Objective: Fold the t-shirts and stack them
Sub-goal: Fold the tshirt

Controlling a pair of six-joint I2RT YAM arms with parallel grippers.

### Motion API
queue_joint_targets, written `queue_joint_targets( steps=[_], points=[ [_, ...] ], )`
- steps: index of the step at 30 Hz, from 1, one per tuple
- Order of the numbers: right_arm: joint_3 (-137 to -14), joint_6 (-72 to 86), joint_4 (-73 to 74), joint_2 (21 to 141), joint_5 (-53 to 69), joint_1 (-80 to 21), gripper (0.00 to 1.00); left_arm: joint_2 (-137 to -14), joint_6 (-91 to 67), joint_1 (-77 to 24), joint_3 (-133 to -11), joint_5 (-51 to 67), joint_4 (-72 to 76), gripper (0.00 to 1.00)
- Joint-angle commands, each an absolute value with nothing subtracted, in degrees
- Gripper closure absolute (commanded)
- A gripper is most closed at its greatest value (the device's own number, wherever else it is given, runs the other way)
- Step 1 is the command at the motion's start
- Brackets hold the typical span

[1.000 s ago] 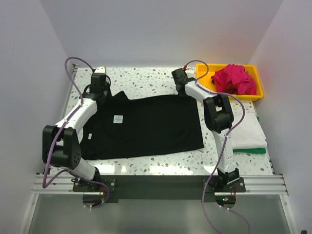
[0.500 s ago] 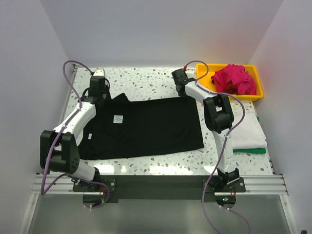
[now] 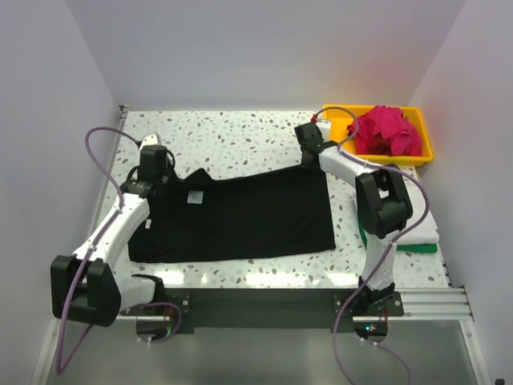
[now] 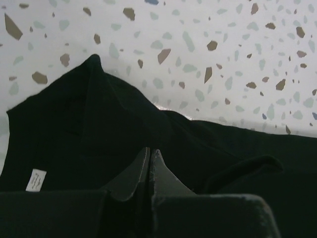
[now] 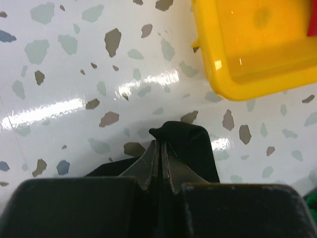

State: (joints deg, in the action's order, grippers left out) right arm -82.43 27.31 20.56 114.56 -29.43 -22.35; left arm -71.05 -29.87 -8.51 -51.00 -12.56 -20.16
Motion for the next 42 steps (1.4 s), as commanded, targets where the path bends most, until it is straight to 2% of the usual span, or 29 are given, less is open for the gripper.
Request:
queue_joint_targets(
  steps=[1,10,18,29,42],
  points=[
    [-78.7,27.9,17.3,109.3,-27.8,-22.3,1.00,-66.5,-35.5,-9.0,-47.2,-12.8,-24.1,1.00],
    [-68.5,28.3,14.8,101.9,-25.4,-22.9,1.00,-58.7,-40.2,-9.0,-42.1,-14.3,-34.3,1.00],
    [-65.9,27.8,15.0,98.2,-25.5,-22.9,1.00,-54.7,-41.1,-9.0,-40.5,-14.9,-38.8,1.00],
    [-58.7,28.6,15.4,90.0,-24.9,-23.5,1.00,-56.1,-50.0,-9.0,-39.6,-17.4,-46.9,1.00],
    [-51.7,31.7,15.4,87.3,-23.4,-23.5,1.00,-56.7,-55.2,-9.0,-34.8,-14.0,-47.1,0.99]
  ],
)
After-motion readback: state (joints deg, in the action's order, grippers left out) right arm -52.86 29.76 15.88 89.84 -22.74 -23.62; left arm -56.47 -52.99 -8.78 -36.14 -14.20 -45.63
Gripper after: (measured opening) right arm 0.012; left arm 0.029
